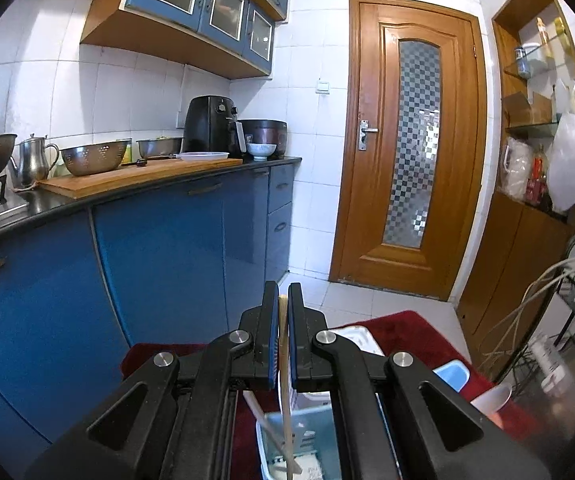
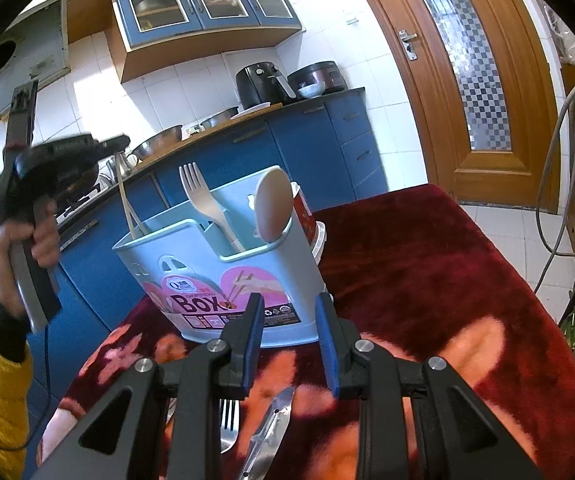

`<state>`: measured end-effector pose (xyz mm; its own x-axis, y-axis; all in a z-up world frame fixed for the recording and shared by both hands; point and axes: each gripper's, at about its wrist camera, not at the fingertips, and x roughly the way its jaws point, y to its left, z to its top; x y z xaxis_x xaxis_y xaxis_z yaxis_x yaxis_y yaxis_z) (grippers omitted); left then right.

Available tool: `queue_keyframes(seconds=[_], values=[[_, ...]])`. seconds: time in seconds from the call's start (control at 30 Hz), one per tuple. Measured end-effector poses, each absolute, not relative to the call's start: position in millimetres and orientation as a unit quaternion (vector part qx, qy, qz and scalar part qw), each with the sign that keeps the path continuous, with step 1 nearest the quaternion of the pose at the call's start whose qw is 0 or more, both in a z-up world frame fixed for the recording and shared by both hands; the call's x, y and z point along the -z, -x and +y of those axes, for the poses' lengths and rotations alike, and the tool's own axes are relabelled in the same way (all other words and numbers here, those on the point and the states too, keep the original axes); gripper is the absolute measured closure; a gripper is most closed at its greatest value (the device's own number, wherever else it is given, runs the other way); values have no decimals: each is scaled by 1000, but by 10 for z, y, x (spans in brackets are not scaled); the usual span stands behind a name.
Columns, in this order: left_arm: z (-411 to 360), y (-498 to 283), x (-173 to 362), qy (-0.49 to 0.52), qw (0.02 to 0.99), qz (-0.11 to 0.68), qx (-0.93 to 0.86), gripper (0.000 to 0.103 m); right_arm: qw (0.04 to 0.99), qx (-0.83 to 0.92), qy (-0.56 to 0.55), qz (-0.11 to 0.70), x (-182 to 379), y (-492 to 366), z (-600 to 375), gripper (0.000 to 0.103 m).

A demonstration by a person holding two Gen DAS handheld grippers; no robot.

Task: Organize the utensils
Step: 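Hold the chopstick pressed in the blue holder, then open the left tool, then move both open tools down to the steel utensils on the blanket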

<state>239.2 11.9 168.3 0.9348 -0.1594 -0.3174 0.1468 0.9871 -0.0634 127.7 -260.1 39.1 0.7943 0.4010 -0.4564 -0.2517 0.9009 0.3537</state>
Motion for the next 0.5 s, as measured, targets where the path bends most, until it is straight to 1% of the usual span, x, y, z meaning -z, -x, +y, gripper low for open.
queue_keyframes(seconds=[0.1, 0.17, 0.3, 0.43, 0.5], values=[[133, -2254, -1637, 33, 987, 139, 75, 101, 938, -175, -139, 265, -426, -1239, -2598, 74], [161, -2242, -1619, 40, 987, 140, 73, 101, 939, -176, -138, 262, -451, -1209, -2589, 74], [203, -2242, -1504, 50, 983, 161, 72, 101, 939, -179, -137, 259, -485, -1162, -2570, 74], [266, -2221, -1357, 64, 975, 199, 78, 101, 939, -180, -138, 261, -511, -1116, -2570, 68], [299, -2190, -1325, 69, 973, 209, 76, 93, 939, -177, -138, 260, -533, -1092, -2573, 68]])
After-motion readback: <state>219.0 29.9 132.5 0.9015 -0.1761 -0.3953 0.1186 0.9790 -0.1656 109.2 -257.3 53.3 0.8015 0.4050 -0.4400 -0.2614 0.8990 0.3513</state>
